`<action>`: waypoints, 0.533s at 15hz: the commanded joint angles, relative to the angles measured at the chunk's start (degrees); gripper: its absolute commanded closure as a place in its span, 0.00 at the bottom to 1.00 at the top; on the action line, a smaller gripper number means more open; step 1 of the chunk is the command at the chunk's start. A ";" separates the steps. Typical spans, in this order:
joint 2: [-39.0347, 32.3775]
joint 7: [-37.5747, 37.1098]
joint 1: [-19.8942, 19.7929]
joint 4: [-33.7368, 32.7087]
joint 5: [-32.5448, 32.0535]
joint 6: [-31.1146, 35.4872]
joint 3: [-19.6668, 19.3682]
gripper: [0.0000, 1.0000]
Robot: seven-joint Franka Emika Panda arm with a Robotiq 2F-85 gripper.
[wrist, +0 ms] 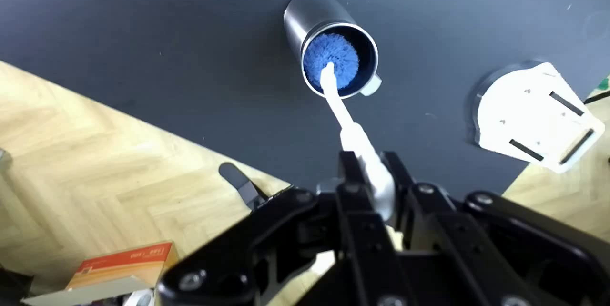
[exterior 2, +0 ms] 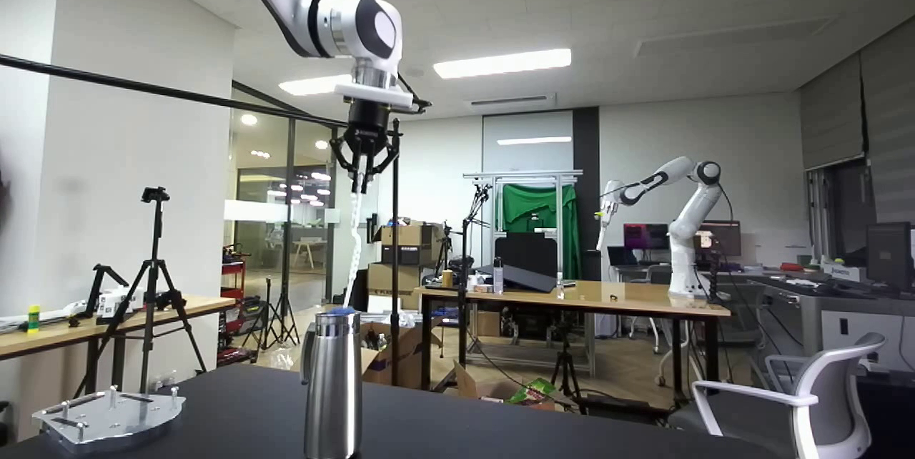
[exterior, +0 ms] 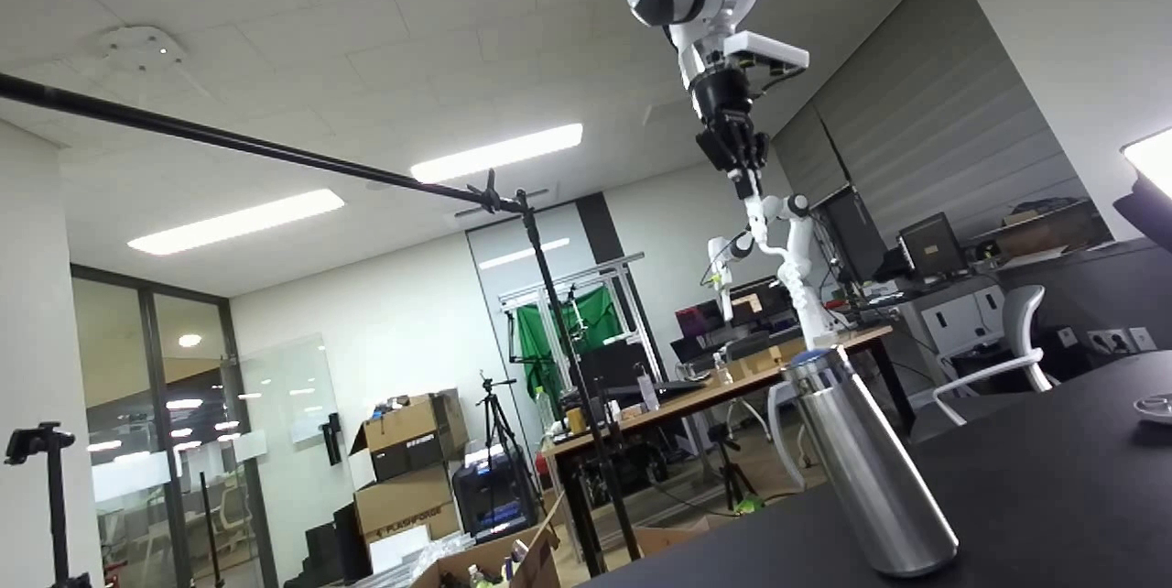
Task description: Put the blue brush on the table in the flask, move the brush up and down four times, remove the brush and put it on the table
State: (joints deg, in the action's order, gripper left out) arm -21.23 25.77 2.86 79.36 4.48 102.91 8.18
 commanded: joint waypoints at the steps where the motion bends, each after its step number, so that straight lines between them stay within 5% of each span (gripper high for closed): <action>1: 1.03 0.55 -0.54 -2.44 1.90 0.25 0.11 0.96; 8: -0.41 -0.07 -0.59 8.49 3.28 5.63 -0.08 0.96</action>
State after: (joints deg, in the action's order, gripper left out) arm -21.22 26.03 2.50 84.41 7.20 107.25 8.15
